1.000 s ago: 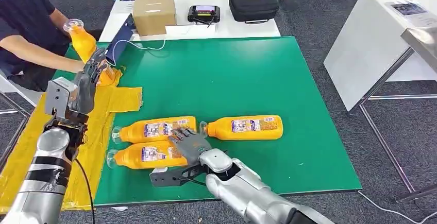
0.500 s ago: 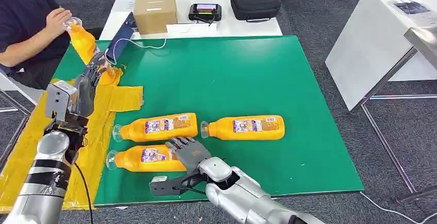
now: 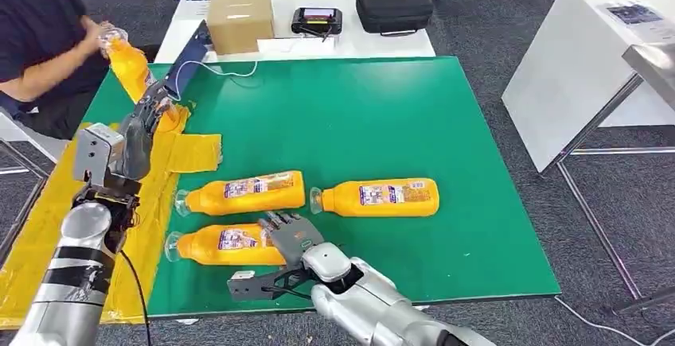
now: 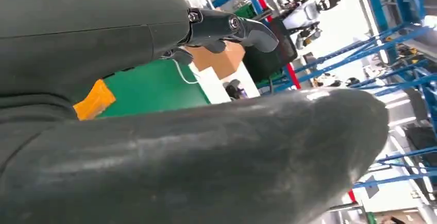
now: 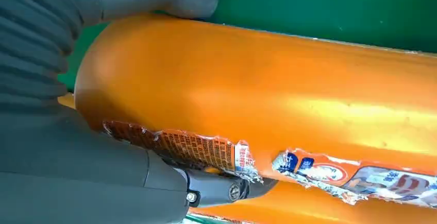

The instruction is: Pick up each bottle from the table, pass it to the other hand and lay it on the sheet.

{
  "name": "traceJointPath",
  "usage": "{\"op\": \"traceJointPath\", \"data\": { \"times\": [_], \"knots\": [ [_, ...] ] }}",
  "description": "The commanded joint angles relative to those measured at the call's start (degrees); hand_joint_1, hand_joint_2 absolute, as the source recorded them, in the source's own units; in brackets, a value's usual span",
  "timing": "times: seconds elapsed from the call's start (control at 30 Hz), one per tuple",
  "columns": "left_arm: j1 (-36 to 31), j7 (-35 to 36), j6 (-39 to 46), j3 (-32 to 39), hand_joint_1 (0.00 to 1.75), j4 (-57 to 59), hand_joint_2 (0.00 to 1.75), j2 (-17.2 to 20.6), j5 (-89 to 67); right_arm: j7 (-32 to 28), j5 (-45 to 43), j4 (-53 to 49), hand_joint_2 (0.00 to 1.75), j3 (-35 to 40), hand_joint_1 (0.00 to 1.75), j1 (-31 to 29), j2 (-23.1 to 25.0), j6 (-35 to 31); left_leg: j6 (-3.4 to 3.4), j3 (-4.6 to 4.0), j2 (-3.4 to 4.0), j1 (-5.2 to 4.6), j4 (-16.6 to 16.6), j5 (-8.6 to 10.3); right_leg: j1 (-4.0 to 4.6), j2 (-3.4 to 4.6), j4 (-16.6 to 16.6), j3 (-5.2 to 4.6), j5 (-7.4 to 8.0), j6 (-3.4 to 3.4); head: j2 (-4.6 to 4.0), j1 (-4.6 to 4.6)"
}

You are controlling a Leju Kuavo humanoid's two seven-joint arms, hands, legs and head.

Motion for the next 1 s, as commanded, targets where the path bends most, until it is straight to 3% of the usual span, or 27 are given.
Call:
{"op": "traceJointPath", "data": {
  "times": [0.03,0.27,0.43,0.5,0.57,0.6,0.73,0.9,1.0],
  "knots": [
    [-1.7,0.8,-0.2,-1.5,0.0,0.8,0.0,-1.3,0.4,-0.2,-0.8,6.5,1.75,0.0,1.75,5.4,-3.6,4.0,0.02,-0.01,-0.5,0.06,-0.2,0.13,0.05,-0.26,-0.3,0.2,0.05,0.0,0.0,0.02],
    [-1.6,0.6,1.1,-0.8,0.0,-0.2,0.0,-1.2,1.9,-2.6,-1.4,4.2,1.75,-1.4,1.75,7.7,-8.4,5.6,0.03,0.07,-0.76,0.07,-0.3,0.2,0.02,-0.43,-0.4,0.4,0.02,0.09,0.0,-0.02],
    [2.6,-0.9,6.3,5.1,0.0,-3.7,0.0,-3.5,8.1,-6.4,-7.4,-1.0,1.75,-6.8,1.75,10.1,-12.4,4.7,0.1,0.42,-0.69,0.03,-0.2,0.07,-0.03,-0.42,-0.3,0.7,-0.09,0.18,0.0,-0.02],
    [5.6,-2.4,8.4,8.9,0.0,-6.6,0.0,-4.7,13.0,-9.8,-13.9,-6.7,1.75,-12.0,1.75,11.4,-14.2,2.0,0.17,0.47,-0.7,-0.01,-0.1,0.01,-0.11,-0.43,-0.3,0.75,-0.22,0.18,0.0,-0.02],
    [10.3,-1.3,8.9,11.7,0.0,-11.9,0.0,-4.5,17.2,-10.0,-17.5,-19.8,1.75,-15.6,1.75,13.9,-16.8,-3.0,0.24,0.27,-0.92,-0.03,-0.3,0.17,-0.15,-0.51,-0.5,0.64,-0.08,0.22,0.0,-0.02],
    [12.1,-1.2,8.6,12.8,0.0,-13.4,0.0,-4.4,18.1,-10.2,-19.1,-26.6,1.75,-17.1,1.75,15.9,-18.4,-3.9,0.28,0.44,-0.61,-0.04,-0.1,-0.01,-0.15,-0.3,-0.3,0.74,-0.18,0.24,0.0,0.0],
    [18.4,-0.6,5.1,14.3,0.0,-20.0,0.0,-5.3,20.4,-11.6,-22.4,-53.0,1.75,-21.5,1.75,23.8,-24.4,-5.6,0.36,0.42,-0.6,-0.14,0.0,-0.21,-0.22,-0.28,-0.2,0.79,-0.35,0.29,0.0,0.02],
    [20.8,-0.7,3.5,13.4,0.0,-22.7,0.0,-6.3,20.7,-11.4,-20.7,-60.3,1.75,-24.0,1.75,25.1,-26.0,-6.4,0.41,-0.05,-0.77,-0.23,0.2,-0.43,-0.32,-0.26,-0.1,0.97,-0.46,0.52,0.0,0.07],
    [20.4,-0.7,3.5,13.3,0.0,-22.4,0.0,-6.2,20.7,-11.6,-20.6,-58.8,1.75,-24.1,1.75,24.8,-25.6,-6.4,0.47,-0.66,-0.72,-0.28,0.2,-0.31,-0.35,-0.16,0.0,0.41,-0.28,0.72,0.0,-0.02]
  ]
}}
